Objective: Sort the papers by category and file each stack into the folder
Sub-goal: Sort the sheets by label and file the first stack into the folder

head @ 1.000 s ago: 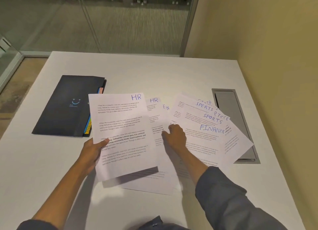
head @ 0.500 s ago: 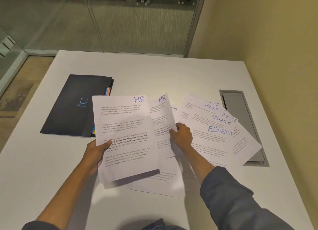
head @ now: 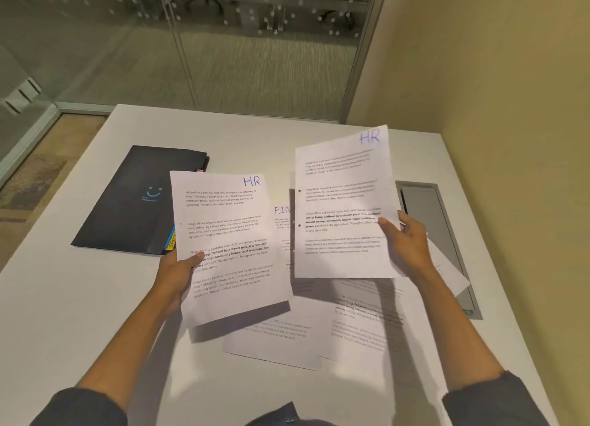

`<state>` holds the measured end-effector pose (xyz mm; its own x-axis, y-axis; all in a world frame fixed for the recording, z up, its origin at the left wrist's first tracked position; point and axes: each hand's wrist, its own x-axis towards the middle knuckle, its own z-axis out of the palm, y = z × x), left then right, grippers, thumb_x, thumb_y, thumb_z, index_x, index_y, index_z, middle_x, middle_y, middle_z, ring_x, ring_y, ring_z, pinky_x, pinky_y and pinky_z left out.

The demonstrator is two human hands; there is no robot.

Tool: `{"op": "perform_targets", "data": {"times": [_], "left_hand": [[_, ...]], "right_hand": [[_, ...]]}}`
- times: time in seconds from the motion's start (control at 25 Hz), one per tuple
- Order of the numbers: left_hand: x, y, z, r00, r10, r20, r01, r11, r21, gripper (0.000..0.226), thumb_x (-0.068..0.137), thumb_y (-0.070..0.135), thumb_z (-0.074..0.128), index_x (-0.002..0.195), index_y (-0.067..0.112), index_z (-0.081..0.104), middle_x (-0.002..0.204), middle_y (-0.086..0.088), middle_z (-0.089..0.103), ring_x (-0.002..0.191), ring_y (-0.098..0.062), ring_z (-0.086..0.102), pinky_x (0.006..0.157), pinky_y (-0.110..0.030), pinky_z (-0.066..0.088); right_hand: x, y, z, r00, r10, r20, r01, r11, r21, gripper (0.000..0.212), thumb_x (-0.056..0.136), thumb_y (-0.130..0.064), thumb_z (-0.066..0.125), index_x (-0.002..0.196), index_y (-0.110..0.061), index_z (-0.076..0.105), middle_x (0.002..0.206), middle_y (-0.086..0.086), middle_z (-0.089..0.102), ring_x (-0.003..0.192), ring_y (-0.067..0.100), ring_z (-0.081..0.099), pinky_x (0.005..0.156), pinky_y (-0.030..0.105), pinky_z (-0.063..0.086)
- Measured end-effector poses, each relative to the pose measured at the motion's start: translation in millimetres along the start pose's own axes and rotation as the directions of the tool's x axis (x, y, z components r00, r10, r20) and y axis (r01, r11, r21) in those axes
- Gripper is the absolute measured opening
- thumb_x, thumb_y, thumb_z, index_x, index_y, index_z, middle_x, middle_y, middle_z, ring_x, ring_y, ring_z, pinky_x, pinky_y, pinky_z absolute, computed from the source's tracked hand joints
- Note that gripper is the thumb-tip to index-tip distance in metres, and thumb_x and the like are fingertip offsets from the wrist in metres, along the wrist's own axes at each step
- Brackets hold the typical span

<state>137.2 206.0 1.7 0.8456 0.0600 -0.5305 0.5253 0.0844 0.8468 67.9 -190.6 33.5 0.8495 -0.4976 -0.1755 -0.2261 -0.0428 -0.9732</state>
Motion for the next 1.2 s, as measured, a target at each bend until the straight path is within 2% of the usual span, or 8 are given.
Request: {"op": "perform_targets", "data": {"times": [0.08,0.24,0.4,0.68,0.76,0.92,1.08,1.2], "left_hand": [[-4,-1,8,1.0,0.01,0.014,-0.01,1.0,0.005,0.037,0.093,-0.003,0.053,0.129,0.005,0.056,0.12,-0.012,0.064,0.098,-0.03,0.063,0.084,-0.038,0.049],[-17,-2,35,0.996,0.002,0.09,-0.006,0.999,0.036,0.031,0.094,0.003,0.057,0.123,0.012,0.058,0.109,-0.007,0.069,0.093,-0.025,0.067,0.076,-0.035,0.053],[-31,0,61,0.985,0.022,0.172,-0.026,0.999,0.025,0.032,0.093,0.005,0.059,0.122,0.016,0.059,0.11,-0.004,0.07,0.098,-0.027,0.068,0.084,-0.041,0.054],[-50,7,94,0.946,0.088,0.311,-0.111,0.992,0.058,0.029,0.092,0.006,0.056,0.118,0.016,0.066,0.112,-0.005,0.072,0.105,-0.025,0.067,0.087,-0.04,0.053],[-55,9,101,0.958,0.076,0.278,-0.087,0.996,0.026,0.023,0.097,0.014,0.051,0.111,0.018,0.069,0.107,-0.008,0.073,0.102,-0.028,0.068,0.087,-0.042,0.054],[-63,11,113,0.952,0.067,0.3,-0.031,0.992,-0.122,0.033,0.099,0.05,0.038,0.111,0.035,0.064,0.105,0.004,0.074,0.095,-0.018,0.071,0.079,-0.037,0.055],[-65,8,115,0.942,0.193,0.273,-0.196,0.98,-0.018,0.019,0.094,0.016,0.059,0.109,0.024,0.064,0.095,0.009,0.075,0.091,-0.017,0.072,0.066,-0.024,0.057],[-68,4,118,0.932,0.214,0.292,-0.224,0.975,0.003,0.02,0.093,0.008,0.059,0.104,0.024,0.064,0.089,0.011,0.075,0.083,-0.01,0.072,0.061,-0.018,0.054]], "right_hand": [[-2,-7,-15,0.996,0.06,0.062,-0.066,0.993,0.099,0.027,0.095,-0.007,0.061,0.121,-0.008,0.066,0.112,0.008,0.073,0.102,0.025,0.071,0.091,0.041,0.055],[-12,-8,-11,0.978,0.137,0.157,-0.153,0.984,0.092,0.032,0.092,-0.009,0.065,0.124,-0.005,0.064,0.116,0.01,0.071,0.105,0.027,0.07,0.097,0.045,0.053],[-25,-1,12,0.962,0.166,0.217,-0.187,0.979,0.081,0.026,0.094,-0.008,0.063,0.12,-0.007,0.065,0.115,0.008,0.072,0.104,0.024,0.07,0.097,0.042,0.053],[-35,-4,29,0.954,0.162,0.253,-0.193,0.976,0.104,0.022,0.097,-0.015,0.06,0.119,-0.017,0.064,0.11,0.0,0.074,0.098,0.017,0.072,0.077,0.024,0.058],[-37,-6,32,0.964,0.148,0.219,-0.18,0.974,0.136,0.023,0.095,-0.013,0.062,0.117,-0.015,0.065,0.107,0.001,0.074,0.094,0.017,0.073,0.071,0.022,0.057],[-41,-6,37,0.982,0.146,0.123,-0.171,0.96,0.224,0.021,0.09,-0.008,0.069,0.11,-0.012,0.069,0.1,0.004,0.076,0.089,0.02,0.074,0.069,0.024,0.058],[-43,-11,30,0.961,0.173,0.218,-0.22,0.951,0.216,0.026,0.085,-0.005,0.07,0.112,-0.006,0.068,0.104,0.011,0.075,0.091,0.027,0.073,0.074,0.032,0.058],[-38,-18,24,0.937,0.172,0.304,-0.24,0.95,0.2,0.026,0.088,-0.009,0.068,0.114,-0.004,0.069,0.106,0.008,0.075,0.096,0.024,0.073,0.079,0.031,0.057]]}}
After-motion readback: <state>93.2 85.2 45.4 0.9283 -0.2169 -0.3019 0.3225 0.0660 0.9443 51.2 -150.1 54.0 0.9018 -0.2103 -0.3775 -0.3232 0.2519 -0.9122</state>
